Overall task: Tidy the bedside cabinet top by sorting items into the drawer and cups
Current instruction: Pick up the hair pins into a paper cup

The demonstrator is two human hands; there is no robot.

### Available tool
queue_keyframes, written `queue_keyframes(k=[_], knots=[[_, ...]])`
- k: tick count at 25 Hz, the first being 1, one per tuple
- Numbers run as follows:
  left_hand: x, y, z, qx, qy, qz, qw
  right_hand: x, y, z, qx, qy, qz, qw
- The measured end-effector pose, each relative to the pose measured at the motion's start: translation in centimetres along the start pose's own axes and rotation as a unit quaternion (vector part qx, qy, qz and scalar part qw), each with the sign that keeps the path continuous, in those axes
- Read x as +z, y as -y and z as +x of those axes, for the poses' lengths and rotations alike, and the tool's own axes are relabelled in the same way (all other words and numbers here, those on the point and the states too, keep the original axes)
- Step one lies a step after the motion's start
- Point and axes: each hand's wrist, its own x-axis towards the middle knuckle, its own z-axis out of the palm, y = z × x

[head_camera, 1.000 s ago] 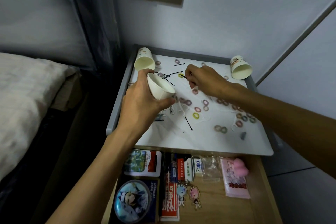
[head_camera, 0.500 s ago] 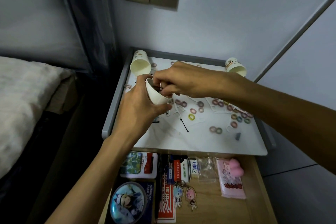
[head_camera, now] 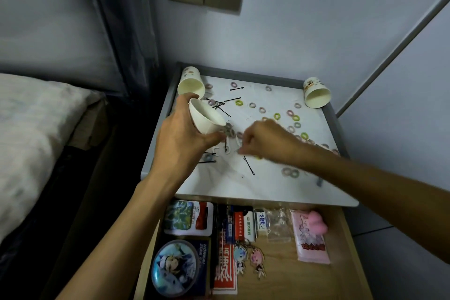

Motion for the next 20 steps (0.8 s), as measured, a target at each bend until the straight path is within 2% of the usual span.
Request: queue_keyframes(k=[2, 4, 9, 14, 18, 20], knots=[[-0.2, -0.1, 0.0, 0.000, -0.007, 0.004, 1.000, 2.5, -0.9, -0.4, 0.058, 0.028, -0.068, 0.996], [-0.5, 0.0, -0.1, -0.001, -0.013, 0.000, 1.000, 3.6, -1.4, -0.5, 0.091, 0.006, -0.070, 0.993], [-0.7, 0.3, -0.1, -0.011, -0.014, -0.008, 1.000, 3.8, -1.5, -0.5, 0.074, -0.025, -0.110, 0.991], [-1.4, 0.5, 0.0, -0.013, -0.023, -0.011, 1.000, 3.7, -1.5, -1.3, -0.008, 0.000, -0.219, 0.976], [-2.4, 0.9, 0.1, -0.014, -0.047, -0.013, 0.999, 2.3, -1.3, 0.3, -0.119, -0.074, -0.137, 0.981], [-2.7, 1.0, 0.2, -0.013, -0.054, -0.013, 0.998, 1.3, -0.9, 2.4, -0.192, -0.065, -0.101, 0.974]])
